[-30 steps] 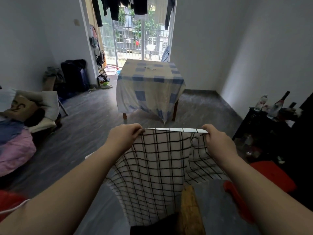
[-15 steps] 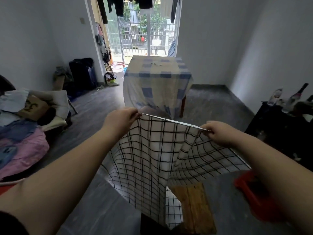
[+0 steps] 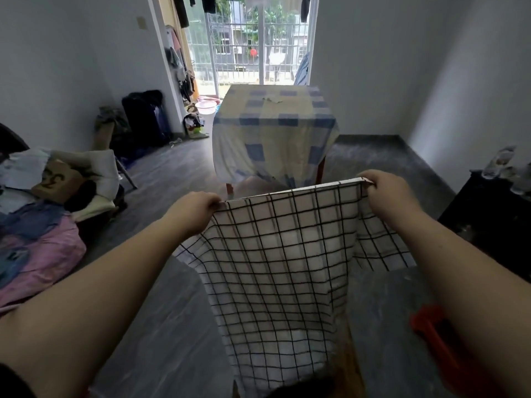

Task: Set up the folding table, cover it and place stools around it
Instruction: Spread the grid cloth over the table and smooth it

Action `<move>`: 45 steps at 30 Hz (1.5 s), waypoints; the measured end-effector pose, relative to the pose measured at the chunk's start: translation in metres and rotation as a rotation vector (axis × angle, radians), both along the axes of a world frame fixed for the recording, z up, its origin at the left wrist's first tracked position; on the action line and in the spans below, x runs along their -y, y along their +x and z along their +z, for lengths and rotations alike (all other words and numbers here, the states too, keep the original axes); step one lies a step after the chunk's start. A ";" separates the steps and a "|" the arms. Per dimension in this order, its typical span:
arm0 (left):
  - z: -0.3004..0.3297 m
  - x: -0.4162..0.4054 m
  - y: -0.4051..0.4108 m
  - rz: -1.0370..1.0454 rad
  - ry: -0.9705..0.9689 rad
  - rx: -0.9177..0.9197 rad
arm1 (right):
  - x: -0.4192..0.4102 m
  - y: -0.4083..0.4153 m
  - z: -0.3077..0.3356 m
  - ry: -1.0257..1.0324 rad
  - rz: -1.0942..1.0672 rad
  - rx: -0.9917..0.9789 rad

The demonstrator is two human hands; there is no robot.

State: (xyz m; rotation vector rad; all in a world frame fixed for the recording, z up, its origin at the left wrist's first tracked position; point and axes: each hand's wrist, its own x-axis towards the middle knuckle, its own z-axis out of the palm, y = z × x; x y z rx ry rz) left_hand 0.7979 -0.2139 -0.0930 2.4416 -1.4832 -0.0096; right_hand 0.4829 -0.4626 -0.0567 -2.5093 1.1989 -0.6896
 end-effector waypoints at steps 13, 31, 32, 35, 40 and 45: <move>0.085 0.155 0.049 0.232 -0.295 0.137 | 0.159 0.067 0.057 -0.056 0.000 -0.155; 0.152 0.191 0.074 0.289 -0.422 0.281 | 0.190 0.067 0.115 -0.351 -0.036 0.011; 0.152 0.189 0.073 0.288 -0.412 0.282 | 0.188 0.063 0.115 -0.369 -0.051 -0.014; 0.148 0.179 0.062 0.284 -0.373 0.291 | 0.185 0.053 0.108 -0.410 -0.078 -0.073; 0.120 0.159 0.052 0.279 -0.302 0.298 | 0.176 0.043 0.081 -0.383 0.015 -0.125; 0.060 0.128 0.045 0.307 -0.225 0.171 | 0.146 0.023 0.026 -0.318 0.082 -0.228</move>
